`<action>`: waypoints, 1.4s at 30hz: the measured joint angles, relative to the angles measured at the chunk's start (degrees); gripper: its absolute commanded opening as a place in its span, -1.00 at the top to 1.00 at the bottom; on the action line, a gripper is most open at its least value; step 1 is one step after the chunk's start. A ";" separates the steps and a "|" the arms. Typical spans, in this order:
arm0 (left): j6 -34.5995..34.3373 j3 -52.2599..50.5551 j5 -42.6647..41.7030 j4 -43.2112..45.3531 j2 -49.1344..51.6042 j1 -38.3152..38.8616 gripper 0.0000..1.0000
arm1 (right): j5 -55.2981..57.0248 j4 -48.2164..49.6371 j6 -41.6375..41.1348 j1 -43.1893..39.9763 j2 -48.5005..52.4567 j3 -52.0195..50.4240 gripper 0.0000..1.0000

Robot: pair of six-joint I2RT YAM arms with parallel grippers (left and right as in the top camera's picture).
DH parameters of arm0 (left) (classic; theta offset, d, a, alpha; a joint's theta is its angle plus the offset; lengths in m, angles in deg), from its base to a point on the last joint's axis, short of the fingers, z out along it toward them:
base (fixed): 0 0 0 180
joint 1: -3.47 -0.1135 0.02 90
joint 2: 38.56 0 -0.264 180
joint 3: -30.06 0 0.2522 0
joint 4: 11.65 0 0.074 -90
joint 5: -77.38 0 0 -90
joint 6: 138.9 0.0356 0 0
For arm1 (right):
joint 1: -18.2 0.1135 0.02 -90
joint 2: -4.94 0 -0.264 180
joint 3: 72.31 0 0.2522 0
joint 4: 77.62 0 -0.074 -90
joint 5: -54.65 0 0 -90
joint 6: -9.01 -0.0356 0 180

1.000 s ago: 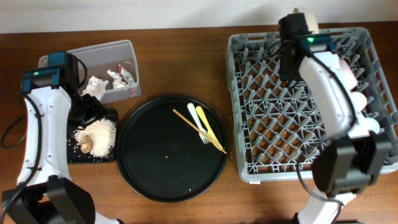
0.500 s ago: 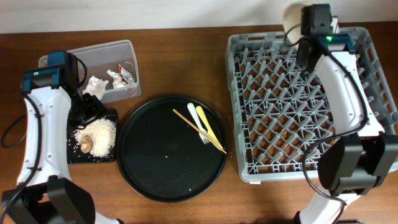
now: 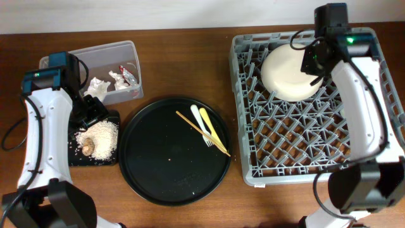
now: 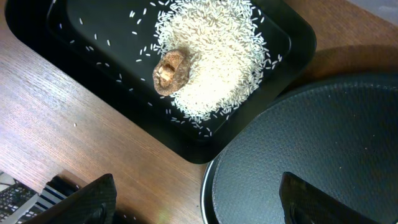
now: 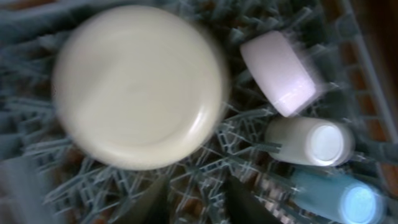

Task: Sort waste into correct bins and load items into the dishwasher rack

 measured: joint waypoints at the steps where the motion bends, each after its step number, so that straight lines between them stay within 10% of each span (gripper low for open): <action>1: 0.00 0.00 0.02 0.00 0.00 0.00 -0.68 | -11.67 -2.71 4.44 0.02 -1.62 0.09 -0.50; 4: 0.00 0.00 0.02 0.42 0.00 0.00 -0.74 | -34.97 -12.28 18.05 3.13 -2.05 0.39 -0.50; 7: 0.00 0.00 -0.02 0.81 0.00 0.00 -0.86 | -35.34 -9.62 21.51 15.02 -1.84 -4.52 -0.49; 15: 0.17 0.00 -0.04 1.31 0.00 0.00 -0.89 | -27.87 24.11 22.38 36.41 5.38 -30.32 -0.28; 19: 0.20 0.00 -0.02 1.29 0.00 0.00 -0.88 | -24.22 29.27 22.38 36.46 9.75 -31.26 -0.18; 24: 0.17 0.00 -0.04 1.27 0.00 0.00 -0.89 | -21.88 27.61 20.11 36.46 11.63 -31.67 0.92; 33: 0.20 0.00 -0.04 1.07 0.00 0.00 -0.88 | -21.66 15.45 16.41 36.35 4.35 -22.62 0.92; 42: 0.20 0.00 -0.02 1.07 0.00 0.00 -0.89 | -13.51 9.60 7.93 13.27 -8.46 -23.28 0.92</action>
